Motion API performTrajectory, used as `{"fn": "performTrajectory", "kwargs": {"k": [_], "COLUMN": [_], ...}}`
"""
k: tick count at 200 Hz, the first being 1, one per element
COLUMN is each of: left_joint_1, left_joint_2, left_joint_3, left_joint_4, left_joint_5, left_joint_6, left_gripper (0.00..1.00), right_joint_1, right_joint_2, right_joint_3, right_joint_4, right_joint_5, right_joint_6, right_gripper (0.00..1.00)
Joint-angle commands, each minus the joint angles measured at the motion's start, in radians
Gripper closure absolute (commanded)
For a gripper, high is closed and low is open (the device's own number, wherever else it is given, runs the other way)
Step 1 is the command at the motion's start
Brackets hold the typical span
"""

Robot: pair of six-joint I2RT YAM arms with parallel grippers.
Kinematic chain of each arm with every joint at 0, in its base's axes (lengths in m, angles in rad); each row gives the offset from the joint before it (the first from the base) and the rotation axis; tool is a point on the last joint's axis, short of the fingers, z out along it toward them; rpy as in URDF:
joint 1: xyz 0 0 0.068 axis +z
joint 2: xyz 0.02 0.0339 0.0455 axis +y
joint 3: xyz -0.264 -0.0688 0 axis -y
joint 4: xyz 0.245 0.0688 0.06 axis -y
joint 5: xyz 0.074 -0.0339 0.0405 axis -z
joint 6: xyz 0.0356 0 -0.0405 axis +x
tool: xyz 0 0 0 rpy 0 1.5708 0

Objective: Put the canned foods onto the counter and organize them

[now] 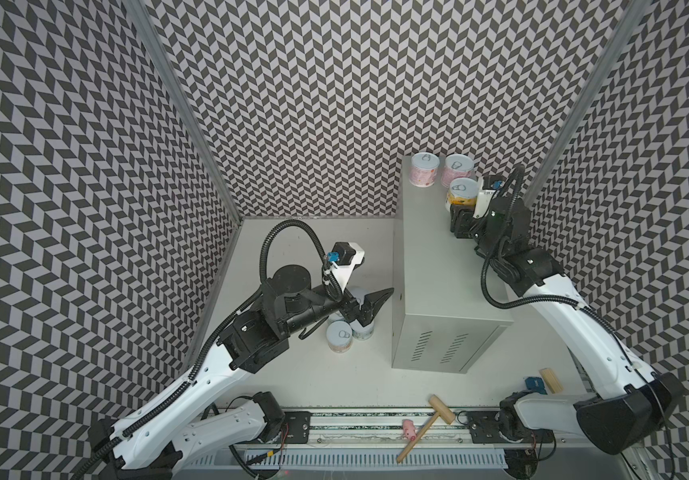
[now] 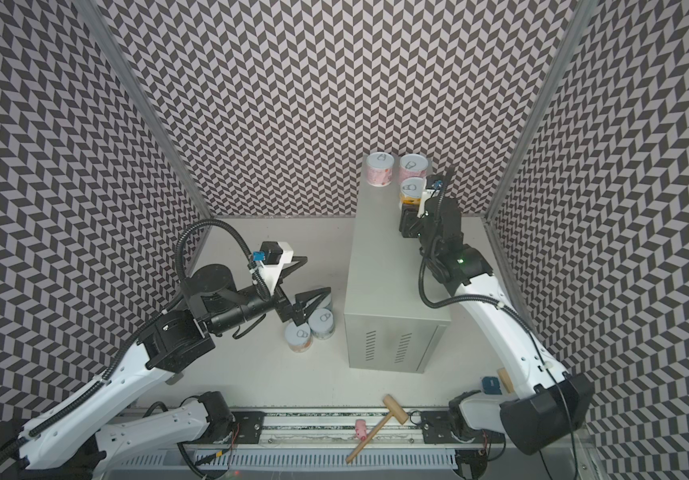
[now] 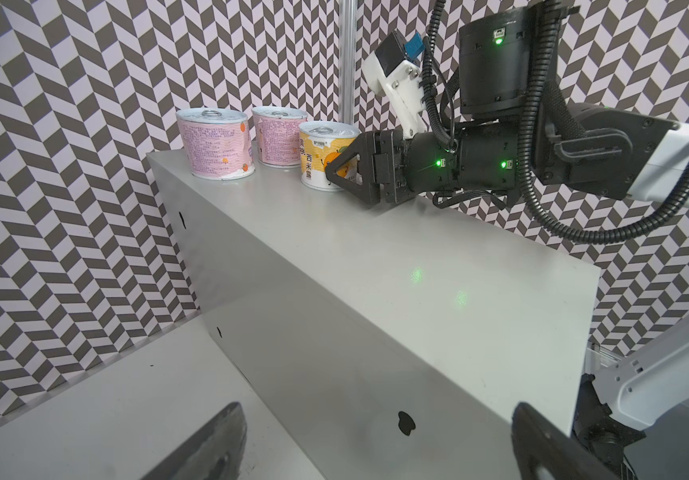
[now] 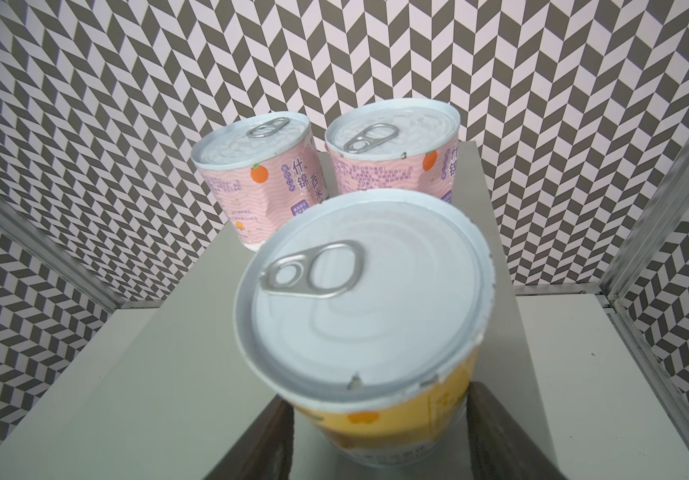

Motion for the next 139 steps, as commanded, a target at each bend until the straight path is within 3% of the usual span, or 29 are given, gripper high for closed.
{"fn": "performTrajectory", "kwargs": {"k": [1, 113, 139], "left_joint_1": [0.004, 0.003, 0.005], "left_joint_2": [-0.018, -0.018, -0.015], "left_joint_3": [-0.008, -0.01, -0.009], "left_joint_4": [0.015, 0.015, 0.014], "left_joint_5": [-0.007, -0.009, -0.008], "left_joint_6": [0.012, 0.011, 0.01], "left_gripper": [0.0, 0.0, 0.0], "right_joint_1": [-0.012, -0.024, -0.024], "right_joint_2": [0.038, 0.044, 0.028], "right_joint_3": [-0.007, -0.009, -0.011], "right_joint_4": [-0.053, -0.05, -0.05], "right_joint_5": [-0.016, -0.026, -0.038], "right_joint_6": [0.02, 0.015, 0.008], "right_gripper": [0.36, 0.35, 0.31]}}
